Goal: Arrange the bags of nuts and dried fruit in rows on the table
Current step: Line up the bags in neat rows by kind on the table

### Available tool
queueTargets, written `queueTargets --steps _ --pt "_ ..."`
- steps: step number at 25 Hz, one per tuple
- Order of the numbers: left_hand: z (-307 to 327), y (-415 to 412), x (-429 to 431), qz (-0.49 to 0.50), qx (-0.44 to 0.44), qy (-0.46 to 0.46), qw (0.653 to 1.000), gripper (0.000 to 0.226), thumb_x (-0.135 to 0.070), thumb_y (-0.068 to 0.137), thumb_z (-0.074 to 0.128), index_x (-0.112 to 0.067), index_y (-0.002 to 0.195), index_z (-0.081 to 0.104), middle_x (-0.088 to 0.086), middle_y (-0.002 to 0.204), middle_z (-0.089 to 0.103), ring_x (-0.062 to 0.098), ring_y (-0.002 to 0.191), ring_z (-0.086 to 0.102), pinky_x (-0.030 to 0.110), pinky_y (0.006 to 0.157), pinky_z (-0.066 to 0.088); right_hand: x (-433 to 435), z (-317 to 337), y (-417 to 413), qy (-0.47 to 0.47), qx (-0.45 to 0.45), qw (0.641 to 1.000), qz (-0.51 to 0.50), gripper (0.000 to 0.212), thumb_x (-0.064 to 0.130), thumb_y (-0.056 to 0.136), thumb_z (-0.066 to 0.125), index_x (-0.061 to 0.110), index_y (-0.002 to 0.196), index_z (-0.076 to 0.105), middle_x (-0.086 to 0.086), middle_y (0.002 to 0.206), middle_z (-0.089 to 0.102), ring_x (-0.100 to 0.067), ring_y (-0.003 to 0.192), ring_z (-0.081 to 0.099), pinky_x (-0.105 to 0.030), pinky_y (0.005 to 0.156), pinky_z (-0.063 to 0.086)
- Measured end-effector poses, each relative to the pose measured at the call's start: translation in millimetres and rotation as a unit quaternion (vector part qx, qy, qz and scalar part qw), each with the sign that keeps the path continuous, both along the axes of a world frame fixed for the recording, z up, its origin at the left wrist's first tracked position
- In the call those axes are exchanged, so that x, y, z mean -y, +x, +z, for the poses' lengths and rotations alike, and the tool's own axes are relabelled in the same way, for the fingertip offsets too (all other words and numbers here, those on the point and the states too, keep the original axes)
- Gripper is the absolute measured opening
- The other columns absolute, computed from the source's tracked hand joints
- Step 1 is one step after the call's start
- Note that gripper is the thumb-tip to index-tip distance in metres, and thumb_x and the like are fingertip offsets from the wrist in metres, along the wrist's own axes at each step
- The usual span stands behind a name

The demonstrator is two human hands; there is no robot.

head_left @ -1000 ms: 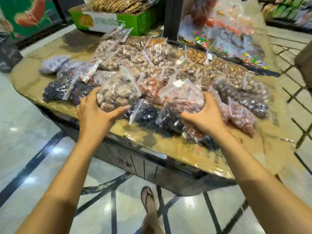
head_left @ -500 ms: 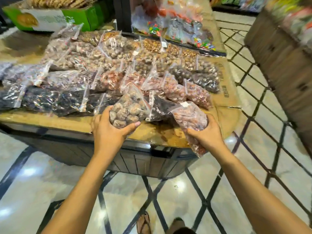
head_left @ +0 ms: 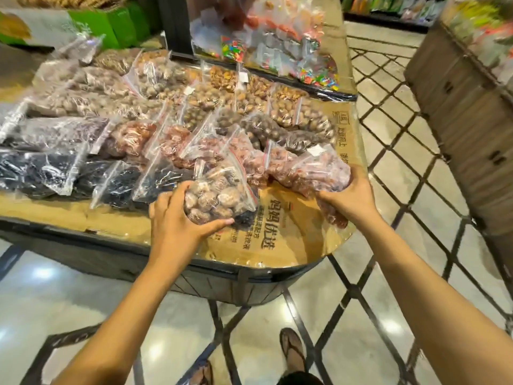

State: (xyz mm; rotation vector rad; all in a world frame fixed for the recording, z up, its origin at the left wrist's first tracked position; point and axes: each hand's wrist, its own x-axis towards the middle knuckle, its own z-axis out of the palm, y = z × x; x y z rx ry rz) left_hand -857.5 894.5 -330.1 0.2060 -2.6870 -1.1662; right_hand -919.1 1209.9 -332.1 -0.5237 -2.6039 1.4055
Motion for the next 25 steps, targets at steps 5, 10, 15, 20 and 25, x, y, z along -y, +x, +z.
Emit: queueTargets --steps 5,10,15,20,25 --pt "-22.6 5.6 -47.9 0.102 0.028 0.011 0.994 0.100 -0.077 0.042 0.066 -0.033 0.130 0.045 0.005 0.117 0.046 0.030 0.118 0.040 0.049 0.098 0.041 -42.9 -12.2 -61.9 0.034 0.029 0.994 0.096 0.079 0.008 0.065 0.084 0.005 0.132 0.042 -0.006 0.119 0.059 -0.019 0.108 0.057 -0.026 0.084 0.046" --pt "-34.6 30.1 -67.5 0.181 0.040 0.034 0.982 0.102 -0.064 0.046 0.076 -0.024 0.135 0.046 0.009 0.122 0.046 0.032 0.120 0.039 0.042 0.100 0.037 -54.0 -44.6 -108.0 0.091 0.197 0.949 0.228 0.129 0.060 0.023 0.089 0.017 0.132 0.036 -0.004 0.121 0.059 -0.025 0.108 0.059 -0.031 0.079 0.053" --pt "-42.3 67.8 -37.1 0.267 0.048 0.029 0.962 0.095 -0.059 0.047 0.081 -0.025 0.130 0.051 0.010 0.118 0.050 0.032 0.115 0.040 0.044 0.097 0.039 50.1 12.1 -85.2 0.226 0.034 0.929 0.290 0.125 0.065 0.056 0.081 0.018 0.151 0.016 -0.016 0.155 0.023 -0.034 0.144 0.019 -0.051 0.116 0.025" --pt "-44.4 131.6 35.2 0.317 0.008 -0.021 0.948 0.093 -0.070 0.050 0.069 -0.017 0.125 0.054 0.012 0.110 0.055 0.033 0.105 0.049 0.040 0.091 0.039 215.0 8.3 -29.3 0.260 -0.076 0.834 0.482 0.104 0.066 0.065 0.072 0.013 0.145 0.032 -0.013 0.147 0.039 -0.034 0.138 0.028 -0.047 0.113 0.024" --pt "-47.1 192.9 147.6 0.375 0.049 -0.044 0.925 0.099 -0.084 0.043 0.061 -0.029 0.124 0.049 0.006 0.110 0.057 0.029 0.108 0.048 0.030 0.091 0.032 349.7 -6.2 27.7 0.268 -0.119 0.779 0.554 0.096 0.062 0.068 0.074 0.013 0.142 0.036 -0.011 0.140 0.045 -0.035 0.132 0.036 -0.049 0.108 0.032"
